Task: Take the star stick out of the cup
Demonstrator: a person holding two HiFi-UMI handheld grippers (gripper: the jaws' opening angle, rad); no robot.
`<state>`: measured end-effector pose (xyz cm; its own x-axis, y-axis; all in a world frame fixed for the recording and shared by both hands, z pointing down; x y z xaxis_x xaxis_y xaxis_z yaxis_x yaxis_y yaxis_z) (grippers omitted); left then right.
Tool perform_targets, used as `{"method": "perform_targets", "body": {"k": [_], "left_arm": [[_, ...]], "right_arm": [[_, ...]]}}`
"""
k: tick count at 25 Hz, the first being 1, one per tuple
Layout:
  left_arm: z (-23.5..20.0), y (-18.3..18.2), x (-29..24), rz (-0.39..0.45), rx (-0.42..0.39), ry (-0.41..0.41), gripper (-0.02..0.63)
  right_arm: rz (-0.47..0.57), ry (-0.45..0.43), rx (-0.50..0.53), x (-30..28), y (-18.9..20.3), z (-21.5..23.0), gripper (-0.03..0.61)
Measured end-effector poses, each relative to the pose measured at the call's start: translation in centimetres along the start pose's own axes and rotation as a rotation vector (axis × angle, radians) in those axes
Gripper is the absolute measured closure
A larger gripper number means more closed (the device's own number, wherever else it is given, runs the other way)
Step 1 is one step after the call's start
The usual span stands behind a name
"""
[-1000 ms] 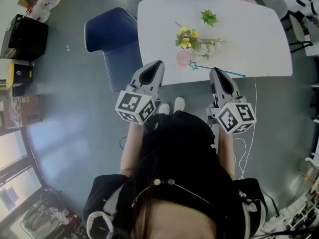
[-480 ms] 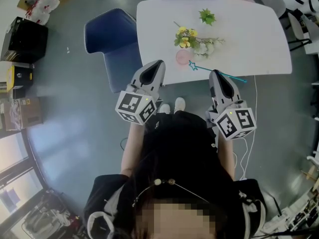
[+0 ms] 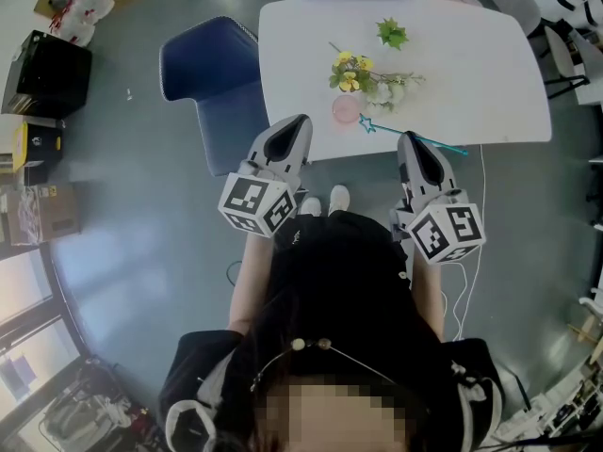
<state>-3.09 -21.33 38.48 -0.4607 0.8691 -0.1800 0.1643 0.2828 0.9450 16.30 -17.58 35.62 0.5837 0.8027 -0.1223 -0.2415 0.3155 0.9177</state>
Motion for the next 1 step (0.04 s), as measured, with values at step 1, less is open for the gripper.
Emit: {"method": "perform_targets", "body": {"k": [1], "left_arm": [[0.01,0.02,0.01,0.0,0.0,-0.001,0.604]], "right_arm": [[0.0,0.0,0.0,0.0,0.02,0.02,0.558]]}}
Point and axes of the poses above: the fingertips, and each gripper's own axes: x backward along the fingers, z to its right, y out of its underside, the point moved 3 cm from there along x, backward along the fingers, and after that the axes turned 12 degrees about -y, right-handed, at the moved point
